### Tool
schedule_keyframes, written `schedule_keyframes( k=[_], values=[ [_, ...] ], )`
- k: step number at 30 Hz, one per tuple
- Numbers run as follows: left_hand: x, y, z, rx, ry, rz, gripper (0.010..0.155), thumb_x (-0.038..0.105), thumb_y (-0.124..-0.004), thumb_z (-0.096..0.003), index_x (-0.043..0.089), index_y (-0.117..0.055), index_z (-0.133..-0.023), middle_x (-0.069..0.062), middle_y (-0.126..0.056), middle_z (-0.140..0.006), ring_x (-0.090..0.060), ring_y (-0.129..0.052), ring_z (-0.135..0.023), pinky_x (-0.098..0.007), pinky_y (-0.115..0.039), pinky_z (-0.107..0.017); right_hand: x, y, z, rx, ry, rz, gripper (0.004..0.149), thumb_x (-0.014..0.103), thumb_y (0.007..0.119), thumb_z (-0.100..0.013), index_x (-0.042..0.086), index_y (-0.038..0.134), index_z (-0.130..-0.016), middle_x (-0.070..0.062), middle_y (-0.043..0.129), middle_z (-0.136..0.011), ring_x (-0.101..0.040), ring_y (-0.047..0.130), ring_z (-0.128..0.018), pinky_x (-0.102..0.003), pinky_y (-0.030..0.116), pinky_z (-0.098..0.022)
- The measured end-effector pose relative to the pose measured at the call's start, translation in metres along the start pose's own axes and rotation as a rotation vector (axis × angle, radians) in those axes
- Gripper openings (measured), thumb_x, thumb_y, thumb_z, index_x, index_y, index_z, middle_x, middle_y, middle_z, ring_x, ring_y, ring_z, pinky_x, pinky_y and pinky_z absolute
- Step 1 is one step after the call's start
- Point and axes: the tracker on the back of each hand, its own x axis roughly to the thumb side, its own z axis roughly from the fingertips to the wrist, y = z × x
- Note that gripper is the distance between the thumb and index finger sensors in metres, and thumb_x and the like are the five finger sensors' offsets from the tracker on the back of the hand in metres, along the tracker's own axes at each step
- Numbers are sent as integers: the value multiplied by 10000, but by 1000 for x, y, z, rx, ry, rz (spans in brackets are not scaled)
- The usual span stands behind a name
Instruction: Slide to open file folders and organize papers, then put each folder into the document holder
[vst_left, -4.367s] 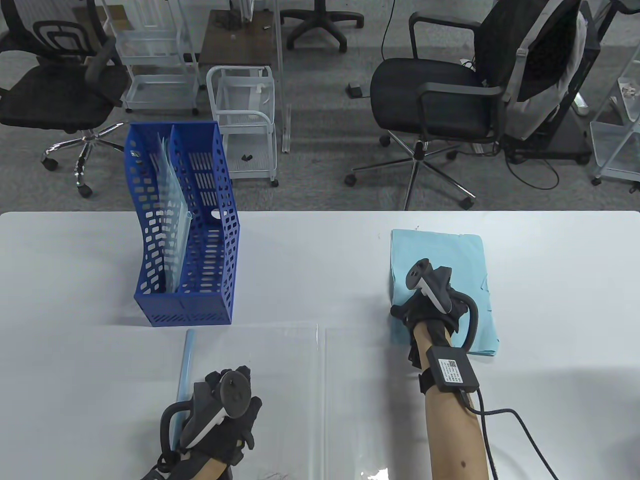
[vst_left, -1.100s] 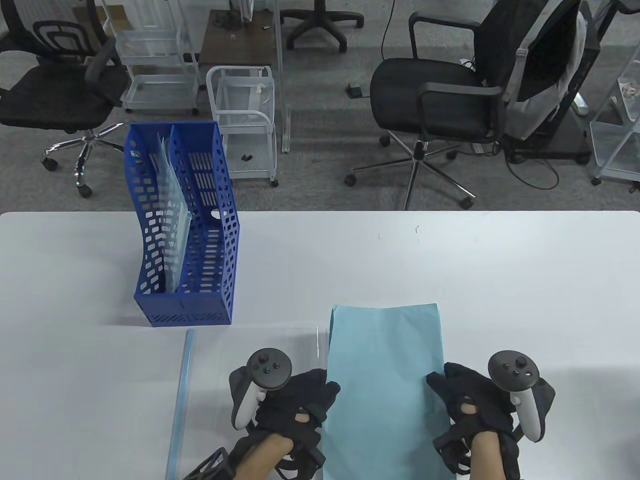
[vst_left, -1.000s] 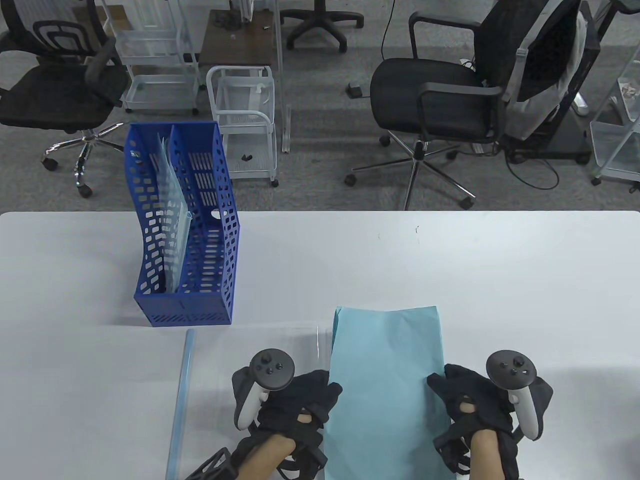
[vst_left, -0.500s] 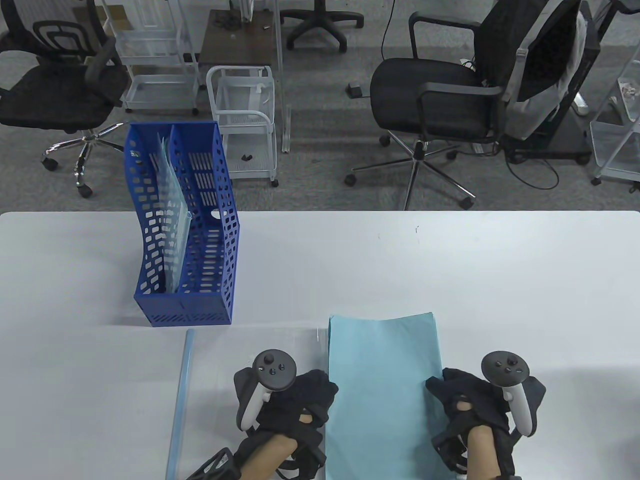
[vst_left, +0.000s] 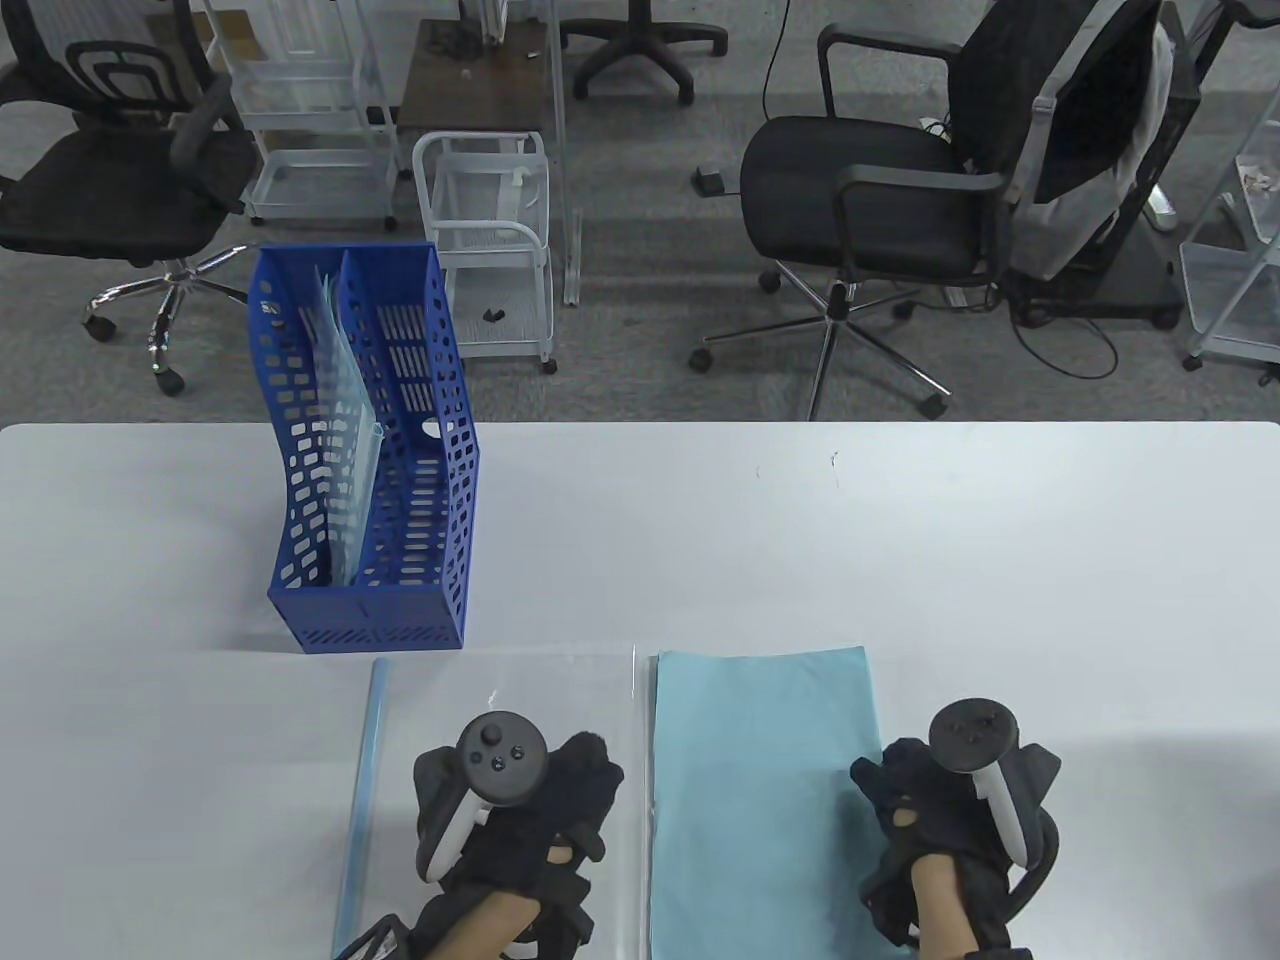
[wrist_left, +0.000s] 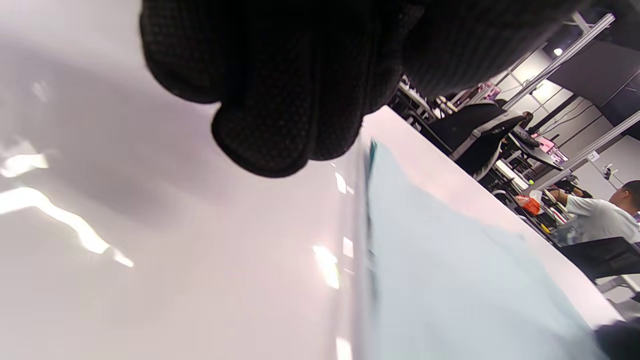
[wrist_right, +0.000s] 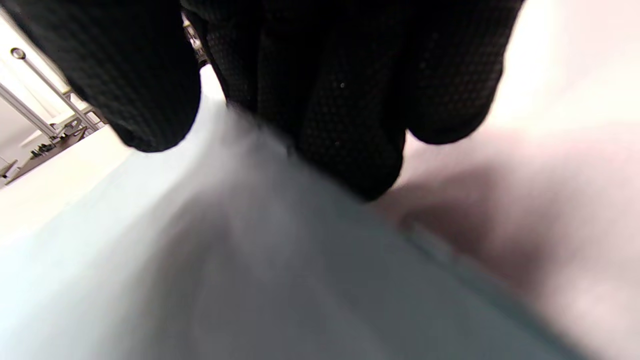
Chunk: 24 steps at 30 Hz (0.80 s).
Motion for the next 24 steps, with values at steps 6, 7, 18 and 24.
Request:
schedule_keyframes(
  k=[6,7,18,24],
  values=[
    [-24,9,15,3,104,-266,696,582,-803,-469,272,-690,-1081,-83,-808,-1061,-368,-922,-890,-532,-772,-647,20,14,7,59,-109,158,835,571,877,-376,306,497,-1070,-111,598,-1126,-456,731,-938,-618,639,-677],
    [-27,8,16,3,124,-291,711,590,-802,-468,280,-670,-1094,-88,-775,-1090,-389,-883,-931,-546,-752,-667,22,18,7,99,-111,180,845,580,872,-378,324,471,-1076,-119,528,-1151,-473,658,-969,-627,610,-690],
    [-40,-6,9,-55,240,-425,734,633,-772,-465,322,-638,-1115,-105,-693,-1144,-400,-822,-987,-549,-729,-693,34,35,10,163,-118,395,875,594,883,-363,377,432,-1081,-110,343,-1195,-485,459,-1046,-667,525,-722],
    [-39,-9,6,-57,233,-452,737,642,-773,-453,324,-655,-1107,-99,-740,-1118,-394,-802,-984,-535,-727,-692,35,36,10,161,-117,404,874,589,883,-362,384,428,-1079,-113,344,-1194,-489,461,-1044,-669,529,-721]
  ],
)
